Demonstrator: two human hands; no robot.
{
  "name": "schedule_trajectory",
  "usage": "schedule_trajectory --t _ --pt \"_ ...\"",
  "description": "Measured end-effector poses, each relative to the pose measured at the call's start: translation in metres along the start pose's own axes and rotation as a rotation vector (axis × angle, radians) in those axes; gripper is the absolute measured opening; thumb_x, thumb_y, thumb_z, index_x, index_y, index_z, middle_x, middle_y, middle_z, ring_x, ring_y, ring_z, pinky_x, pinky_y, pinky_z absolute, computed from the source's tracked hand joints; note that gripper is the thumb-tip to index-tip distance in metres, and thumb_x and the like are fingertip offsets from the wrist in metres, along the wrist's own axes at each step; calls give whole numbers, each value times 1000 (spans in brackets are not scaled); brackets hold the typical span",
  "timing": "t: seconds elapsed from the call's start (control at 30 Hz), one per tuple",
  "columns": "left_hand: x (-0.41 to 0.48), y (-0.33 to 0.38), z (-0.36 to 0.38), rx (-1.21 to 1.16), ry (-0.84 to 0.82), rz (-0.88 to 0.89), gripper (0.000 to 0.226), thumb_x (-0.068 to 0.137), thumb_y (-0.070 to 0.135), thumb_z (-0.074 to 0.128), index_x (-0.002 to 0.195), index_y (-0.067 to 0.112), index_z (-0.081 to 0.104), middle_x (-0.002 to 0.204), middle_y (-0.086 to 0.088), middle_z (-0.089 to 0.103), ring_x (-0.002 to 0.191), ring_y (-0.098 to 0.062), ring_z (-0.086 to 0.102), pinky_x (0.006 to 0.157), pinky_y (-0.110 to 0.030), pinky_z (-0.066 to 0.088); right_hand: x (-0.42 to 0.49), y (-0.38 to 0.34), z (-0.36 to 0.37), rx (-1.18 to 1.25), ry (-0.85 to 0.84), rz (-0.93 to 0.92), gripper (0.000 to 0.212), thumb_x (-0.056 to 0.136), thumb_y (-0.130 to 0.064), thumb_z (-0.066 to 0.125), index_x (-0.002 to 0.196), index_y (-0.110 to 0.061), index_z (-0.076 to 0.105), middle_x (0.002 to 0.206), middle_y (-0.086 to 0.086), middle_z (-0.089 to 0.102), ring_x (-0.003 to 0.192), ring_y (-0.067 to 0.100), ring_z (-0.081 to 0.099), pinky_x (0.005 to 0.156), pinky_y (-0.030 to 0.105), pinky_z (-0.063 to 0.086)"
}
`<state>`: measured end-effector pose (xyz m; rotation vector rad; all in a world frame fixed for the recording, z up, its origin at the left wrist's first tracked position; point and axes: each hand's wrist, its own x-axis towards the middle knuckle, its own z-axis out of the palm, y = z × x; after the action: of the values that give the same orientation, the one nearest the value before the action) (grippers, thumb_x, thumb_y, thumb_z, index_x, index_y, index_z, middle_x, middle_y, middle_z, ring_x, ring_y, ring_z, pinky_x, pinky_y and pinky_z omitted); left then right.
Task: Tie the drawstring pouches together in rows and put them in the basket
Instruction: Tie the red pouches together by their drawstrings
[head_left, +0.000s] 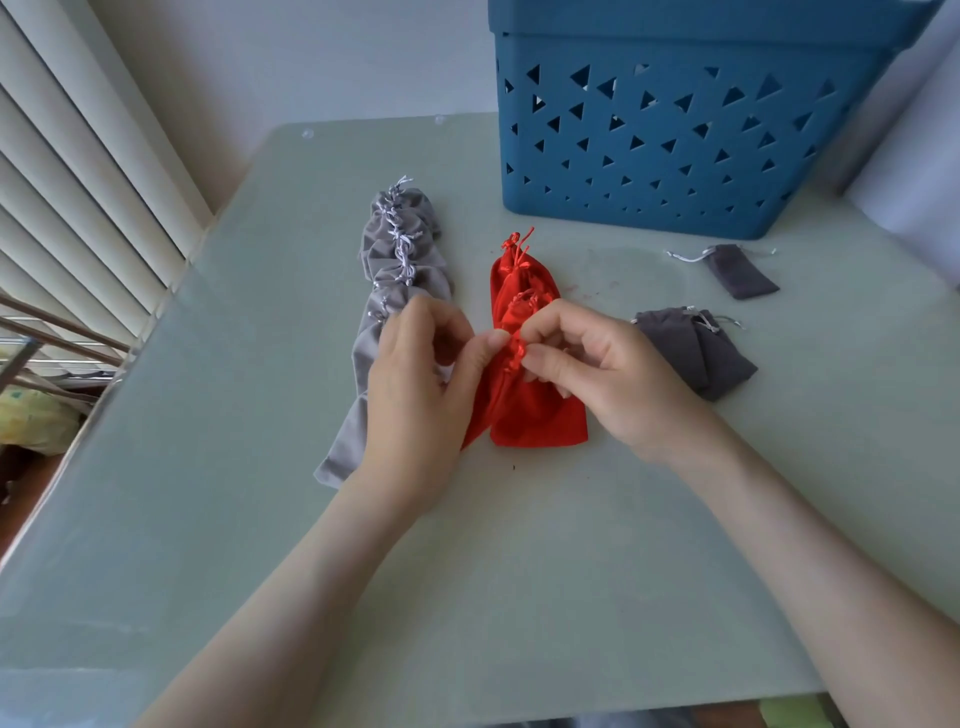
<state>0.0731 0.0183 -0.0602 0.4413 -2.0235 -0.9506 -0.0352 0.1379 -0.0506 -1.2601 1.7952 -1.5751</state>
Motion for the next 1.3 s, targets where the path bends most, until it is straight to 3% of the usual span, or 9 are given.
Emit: schedule_trajectory --t 0.23,0.4,0.57,0.8,0.9,1.0,1.1,1.17,1.3 --pt "1 -6 2 74 -127 127 18 90 33 53 87 19 63 80 18 50 78 -1 45 73 -10 34 0 1 -2 49 -9 31 11 93 -11 56 87 -19 60 69 -12 56 64 4 48 60 20 40" --pt "2 -8 3 248 -75 338 24 95 16 48 82 2 62 77 -4 49 75 -18 42 73 -20 32 2 4 -1 8 12 54 7 89 -21 58 84 -24 61 68 -14 56 64 6 45 61 22 37" --pt "6 -10 -1 370 19 526 30 99 9 42 74 1 56 70 -13 47 67 -25 37 66 -35 34 4 3 -10 -32 84 40 6 85 -22 58 79 -21 60 68 -11 59 63 3 49 63 22 37" --pt "2 -11 3 303 -84 356 30 97 18 42 73 3 52 72 -8 46 65 -22 43 64 -29 34 2 3 -11 65 21 125 12 83 -22 53 89 -12 58 72 -3 58 70 9 54 59 25 42" --pt "-1 -11 5 284 -99 202 24 93 24 43 75 9 50 74 2 44 63 -10 37 57 -26 32 2 6 -7 0 -46 149 24 80 -35 62 100 -23 56 81 -7 60 76 8 55 67 28 44" --pt "-2 -10 3 224 -178 132 24 93 36 40 77 19 46 73 10 44 65 -5 38 57 -26 32 2 9 -2 -54 -71 155 23 77 -28 64 99 -30 55 88 -6 60 76 6 54 73 31 45" --pt "-2 -8 1 244 -223 90 34 92 53 28 71 27 37 56 9 47 56 -9 46 52 -31 32 2 5 -11 -18 -50 182 22 73 -16 58 95 -16 56 89 -1 63 84 7 56 78 25 42" --pt "-2 -8 0 279 -251 90 51 91 58 17 66 21 42 55 1 54 56 -18 53 56 -41 40 2 4 -16 -22 -64 210 24 68 -13 54 92 -12 55 85 -2 62 81 5 56 75 20 41" --pt "-4 -17 1 365 -395 58 66 80 77 -9 57 31 32 63 -1 59 78 -31 57 71 -44 45 0 9 -13 -250 -137 271 17 71 -20 57 85 -29 57 80 1 61 69 4 51 68 25 39"
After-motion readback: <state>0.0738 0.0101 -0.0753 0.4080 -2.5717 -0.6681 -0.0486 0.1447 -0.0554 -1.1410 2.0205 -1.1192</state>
